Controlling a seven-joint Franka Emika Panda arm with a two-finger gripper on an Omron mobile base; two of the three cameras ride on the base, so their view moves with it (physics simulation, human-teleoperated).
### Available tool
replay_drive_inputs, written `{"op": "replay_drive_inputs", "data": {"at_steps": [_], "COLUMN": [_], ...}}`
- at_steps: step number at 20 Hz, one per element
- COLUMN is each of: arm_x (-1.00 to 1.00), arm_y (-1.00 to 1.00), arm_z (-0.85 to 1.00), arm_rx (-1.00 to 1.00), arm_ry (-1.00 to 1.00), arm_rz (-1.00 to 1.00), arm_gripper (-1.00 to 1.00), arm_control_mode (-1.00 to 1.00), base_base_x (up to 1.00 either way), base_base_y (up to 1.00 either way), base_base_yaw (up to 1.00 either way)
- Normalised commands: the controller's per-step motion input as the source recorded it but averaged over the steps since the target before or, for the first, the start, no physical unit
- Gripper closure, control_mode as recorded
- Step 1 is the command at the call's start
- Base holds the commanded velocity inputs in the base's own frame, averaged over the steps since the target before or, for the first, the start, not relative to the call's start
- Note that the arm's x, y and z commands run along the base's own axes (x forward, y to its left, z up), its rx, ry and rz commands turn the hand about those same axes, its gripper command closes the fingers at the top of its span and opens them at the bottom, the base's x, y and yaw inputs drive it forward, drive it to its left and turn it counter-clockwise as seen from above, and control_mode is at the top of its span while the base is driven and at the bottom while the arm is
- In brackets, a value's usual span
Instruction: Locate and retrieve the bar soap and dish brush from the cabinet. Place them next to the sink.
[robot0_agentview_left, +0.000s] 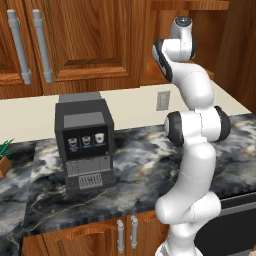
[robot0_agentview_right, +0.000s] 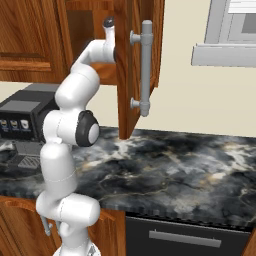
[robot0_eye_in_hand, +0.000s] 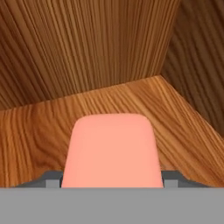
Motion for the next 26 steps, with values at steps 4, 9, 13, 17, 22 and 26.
{"op": "replay_drive_inputs", "data": {"at_steps": [4, 9, 13, 17, 22, 26], "arm_x": [-0.27, -0.67, -0.83, -0.88, -1.00, -1.00], "arm_y": [0.16, 0.12, 0.06, 0.19, 0.38, 0.30], "arm_z": [0.00, 0.00, 0.00, 0.01, 0.01, 0.03], "arm_rx": [0.03, 0.03, 0.00, 0.00, 0.00, 0.00], "arm_ry": [-0.08, -0.15, -0.11, -0.05, 0.10, 0.19], "arm_rz": [-0.03, -0.03, 0.00, 0.00, 0.00, 0.00], "arm_gripper": [1.00, 1.00, 1.00, 1.00, 1.00, 1.00], "arm_control_mode": [-1.00, -1.00, -1.00, -1.00, -1.00, -1.00], "base_base_x": [0.00, 0.00, 0.00, 0.00, 0.00, 0.00], "base_base_y": [0.00, 0.00, 0.00, 0.00, 0.00, 0.00], "base_base_yaw": [0.00, 0.00, 0.00, 0.00, 0.00, 0.00]}}
